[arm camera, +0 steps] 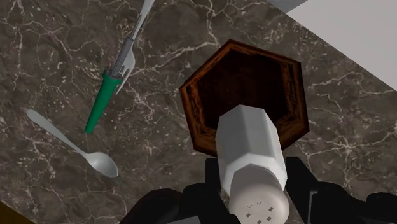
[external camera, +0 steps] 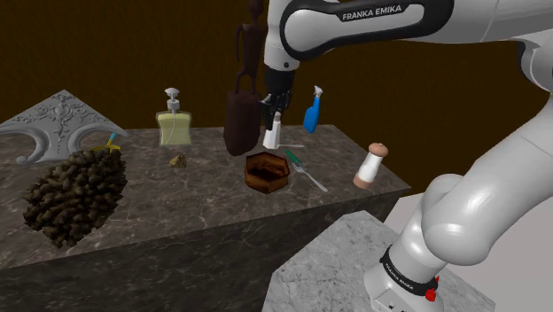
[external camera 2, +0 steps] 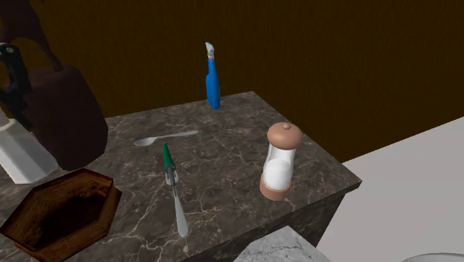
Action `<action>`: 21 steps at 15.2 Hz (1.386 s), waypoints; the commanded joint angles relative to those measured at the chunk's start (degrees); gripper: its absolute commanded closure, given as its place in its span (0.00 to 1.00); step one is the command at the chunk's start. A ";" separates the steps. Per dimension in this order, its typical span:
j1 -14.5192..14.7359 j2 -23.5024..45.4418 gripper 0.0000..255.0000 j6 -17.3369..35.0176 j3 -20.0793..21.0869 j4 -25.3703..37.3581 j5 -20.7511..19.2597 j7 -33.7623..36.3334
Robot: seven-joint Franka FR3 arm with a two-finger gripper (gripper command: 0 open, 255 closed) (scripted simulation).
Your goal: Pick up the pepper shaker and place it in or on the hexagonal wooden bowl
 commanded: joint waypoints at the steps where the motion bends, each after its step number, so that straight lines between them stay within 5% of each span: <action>1: 0.00 0.20 1.00 1.53 0.02 -1.31 -0.05 0.18; 13: -0.07 2.25 1.00 10.77 0.11 -8.55 -0.58 1.20; 21: -0.07 2.25 1.00 10.77 0.11 -8.55 -0.58 1.20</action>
